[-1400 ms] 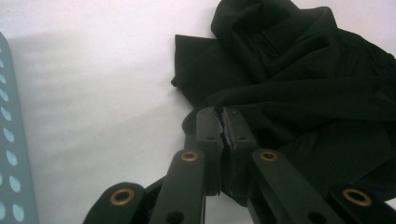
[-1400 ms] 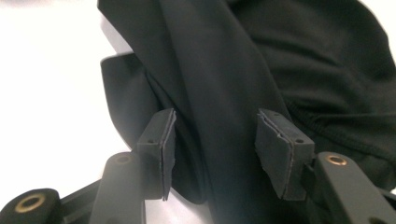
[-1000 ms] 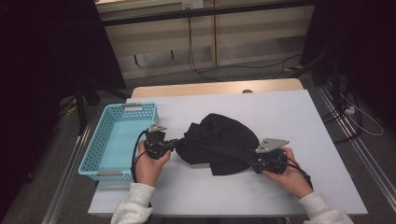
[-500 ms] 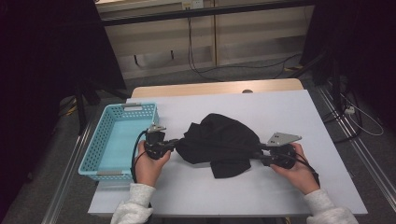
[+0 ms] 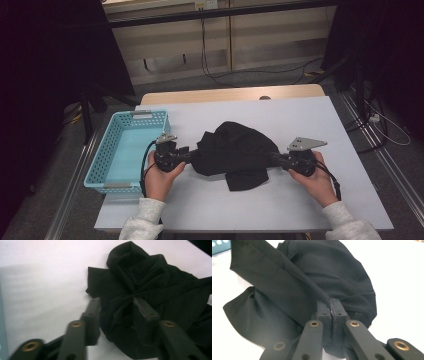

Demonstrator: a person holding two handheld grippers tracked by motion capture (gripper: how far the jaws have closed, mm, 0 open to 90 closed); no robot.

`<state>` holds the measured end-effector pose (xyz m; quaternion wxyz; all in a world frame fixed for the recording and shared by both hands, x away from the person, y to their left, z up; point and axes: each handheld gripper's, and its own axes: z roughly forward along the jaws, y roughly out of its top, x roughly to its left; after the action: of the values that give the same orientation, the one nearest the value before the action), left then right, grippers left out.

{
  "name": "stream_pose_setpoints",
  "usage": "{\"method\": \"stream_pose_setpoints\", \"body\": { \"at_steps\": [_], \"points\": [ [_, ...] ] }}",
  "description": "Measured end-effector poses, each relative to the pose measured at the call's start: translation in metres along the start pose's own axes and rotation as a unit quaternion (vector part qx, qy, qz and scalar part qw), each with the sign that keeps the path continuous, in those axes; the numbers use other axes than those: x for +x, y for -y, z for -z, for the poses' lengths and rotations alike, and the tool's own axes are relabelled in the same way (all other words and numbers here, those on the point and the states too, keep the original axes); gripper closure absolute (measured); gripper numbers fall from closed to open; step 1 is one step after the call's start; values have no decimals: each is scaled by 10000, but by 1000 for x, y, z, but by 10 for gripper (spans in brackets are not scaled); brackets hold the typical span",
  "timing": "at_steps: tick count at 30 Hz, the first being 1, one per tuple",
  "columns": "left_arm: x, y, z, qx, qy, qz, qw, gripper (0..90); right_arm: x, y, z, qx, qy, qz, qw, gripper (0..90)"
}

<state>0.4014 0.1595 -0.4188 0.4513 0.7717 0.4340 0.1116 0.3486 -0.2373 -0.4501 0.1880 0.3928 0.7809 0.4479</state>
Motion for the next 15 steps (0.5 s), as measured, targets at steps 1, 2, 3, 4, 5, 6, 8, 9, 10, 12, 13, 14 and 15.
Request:
{"method": "stream_pose_setpoints", "body": {
  "at_steps": [1,2,3,4,5,6,8,9,10,12,13,14,15],
  "points": [
    [0,0,0,0,0,0,10000,462,0,0,0,0,0,0,10000,880],
    [0,0,1,-57,32,-40,10000,428,0,-1,-1,2,-6,-35,10000,881],
    [0,1,2,-137,137,-3,9998,396,0,-2,-2,21,-5,-50,10000,881],
    [0,1,2,-137,137,-3,9998,370,0,-2,-2,21,-5,-50,10000,881],
    [0,1,4,-176,199,40,9996,370,0,-2,-3,39,4,-45,10000,882],
    [1,1,5,-207,207,55,9996,344,0,-3,-4,55,15,-66,10000,882],
    [2,4,9,-213,253,44,9994,284,0,-4,-6,73,37,-165,9998,882],
    [2,4,9,-213,253,44,9994,277,0,-4,-6,73,37,-165,9998,882],
    [2,5,10,-238,267,41,9993,277,0,-5,-7,81,22,-171,9998,882],
    [1,7,11,-226,332,15,9992,254,-1,-6,-8,98,16,-168,9998,882],
    [0,9,12,-201,351,-11,9992,249,-1,-6,-9,97,-15,-186,9998,882],
    [0,10,13,-195,365,-27,9991,241,-1,-6,-9,101,-41,-218,9997,882],
    [-1,11,13,-186,378,-74,9991,233,-2,-6,-9,110,-34,-210,9997,882]
  ]
}}
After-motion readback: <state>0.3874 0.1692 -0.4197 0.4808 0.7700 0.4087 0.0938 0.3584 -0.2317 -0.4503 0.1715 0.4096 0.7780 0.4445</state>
